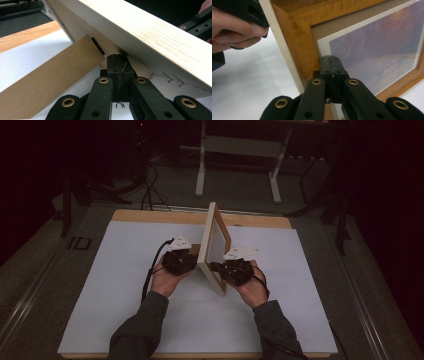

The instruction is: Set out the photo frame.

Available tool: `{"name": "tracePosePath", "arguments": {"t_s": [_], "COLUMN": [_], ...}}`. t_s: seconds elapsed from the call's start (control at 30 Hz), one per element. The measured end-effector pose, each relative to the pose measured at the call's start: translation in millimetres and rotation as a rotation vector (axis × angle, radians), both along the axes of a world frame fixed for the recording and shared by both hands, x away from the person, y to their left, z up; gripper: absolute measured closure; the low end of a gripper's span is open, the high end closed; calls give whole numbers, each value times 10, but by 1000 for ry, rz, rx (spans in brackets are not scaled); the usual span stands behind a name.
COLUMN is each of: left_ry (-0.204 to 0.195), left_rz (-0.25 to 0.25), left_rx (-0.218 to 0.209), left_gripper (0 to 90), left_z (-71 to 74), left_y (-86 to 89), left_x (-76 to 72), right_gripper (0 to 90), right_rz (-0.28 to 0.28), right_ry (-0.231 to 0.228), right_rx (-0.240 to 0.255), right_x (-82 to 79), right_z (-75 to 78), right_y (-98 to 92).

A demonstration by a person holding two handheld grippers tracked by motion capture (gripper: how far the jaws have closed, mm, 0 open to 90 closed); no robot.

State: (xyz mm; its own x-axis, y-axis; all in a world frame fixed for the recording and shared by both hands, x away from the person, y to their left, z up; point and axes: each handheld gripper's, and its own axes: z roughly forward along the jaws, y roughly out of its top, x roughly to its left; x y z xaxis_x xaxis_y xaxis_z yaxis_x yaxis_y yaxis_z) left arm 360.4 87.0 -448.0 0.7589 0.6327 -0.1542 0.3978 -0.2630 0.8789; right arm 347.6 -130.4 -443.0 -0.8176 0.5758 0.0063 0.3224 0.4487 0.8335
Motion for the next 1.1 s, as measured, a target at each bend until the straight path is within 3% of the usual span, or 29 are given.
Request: {"name": "tracePosePath", "arguments": {"t_s": [0.47,0.73,0.93,1.1], "left_ry": [46,41,46,46], "left_rz": [18,42,21,3], "left_rx": [19,34,22,10], "left_gripper": [682,591,551,532], "left_z": [-42,-35,-34,-34], "left_y": [68,151,199,225], "left_x": [-110,-219,-293,-329], "right_gripper": [838,822,832,897], "right_rz": [-1,-17,-16,2], "right_ry": [-4,6,12,13], "right_rx": [3,1,-9,-31], "right_x": [0,-2,-10,-60], "right_z": [-38,-81,-134,-183], "right_y": [-96,-189,-218,-196]}}
